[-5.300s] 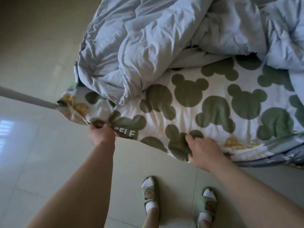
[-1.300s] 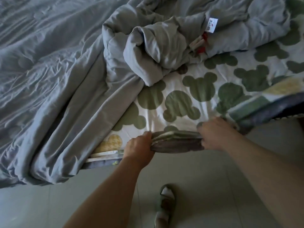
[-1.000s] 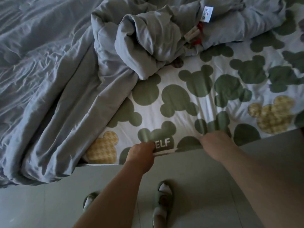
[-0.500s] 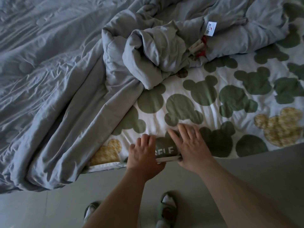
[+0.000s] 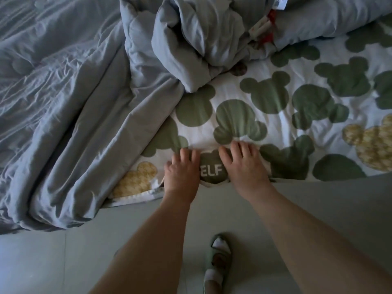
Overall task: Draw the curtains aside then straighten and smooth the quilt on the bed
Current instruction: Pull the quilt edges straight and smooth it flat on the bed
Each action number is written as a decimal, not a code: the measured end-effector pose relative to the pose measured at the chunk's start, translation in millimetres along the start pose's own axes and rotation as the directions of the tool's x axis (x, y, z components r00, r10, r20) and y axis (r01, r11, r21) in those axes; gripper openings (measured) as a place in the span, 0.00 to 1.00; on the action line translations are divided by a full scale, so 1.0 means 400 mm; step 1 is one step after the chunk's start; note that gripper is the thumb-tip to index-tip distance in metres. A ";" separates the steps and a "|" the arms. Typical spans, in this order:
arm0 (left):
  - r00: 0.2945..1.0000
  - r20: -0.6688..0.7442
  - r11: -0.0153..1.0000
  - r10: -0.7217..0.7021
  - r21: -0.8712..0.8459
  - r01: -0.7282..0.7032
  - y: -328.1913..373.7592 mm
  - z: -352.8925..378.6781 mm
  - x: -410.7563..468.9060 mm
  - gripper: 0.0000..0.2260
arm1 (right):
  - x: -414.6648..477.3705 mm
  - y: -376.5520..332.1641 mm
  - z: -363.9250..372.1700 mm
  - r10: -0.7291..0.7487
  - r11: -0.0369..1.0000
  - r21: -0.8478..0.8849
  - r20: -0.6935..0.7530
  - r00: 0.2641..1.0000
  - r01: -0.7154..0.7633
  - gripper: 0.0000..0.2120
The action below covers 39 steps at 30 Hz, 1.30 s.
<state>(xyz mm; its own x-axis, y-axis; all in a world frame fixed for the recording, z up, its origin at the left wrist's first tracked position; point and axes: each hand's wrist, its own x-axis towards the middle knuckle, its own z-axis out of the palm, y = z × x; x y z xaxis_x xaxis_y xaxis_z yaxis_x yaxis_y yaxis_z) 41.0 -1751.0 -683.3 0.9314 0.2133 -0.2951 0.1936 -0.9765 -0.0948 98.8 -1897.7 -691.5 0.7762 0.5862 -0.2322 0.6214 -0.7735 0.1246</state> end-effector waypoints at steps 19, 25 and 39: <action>1.000 0.023 0.915 -0.018 -0.403 0.026 -0.084 -0.093 -0.026 0.25 | -0.009 0.069 -0.134 -0.249 0.946 0.304 0.470 0.847 0.109 0.19; 0.871 0.209 0.880 -0.445 -0.076 0.468 -0.328 -0.126 0.116 0.43 | 0.081 0.039 -0.182 -0.149 0.931 0.349 0.090 0.985 0.109 0.11; 0.873 0.476 0.688 -0.105 -0.599 0.409 -0.288 -0.114 -0.144 0.14 | 0.262 -0.141 -0.309 -0.365 0.931 -0.039 -0.036 0.930 0.364 0.28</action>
<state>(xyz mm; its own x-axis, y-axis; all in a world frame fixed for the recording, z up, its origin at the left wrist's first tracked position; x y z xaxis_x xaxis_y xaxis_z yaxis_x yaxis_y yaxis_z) -21.1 -1652.1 -612.2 0.6461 0.3033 -0.7004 0.6990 -0.6035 0.3835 158.4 -1762.8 -603.5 0.4987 0.8366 -0.2267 0.8650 -0.4969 0.0691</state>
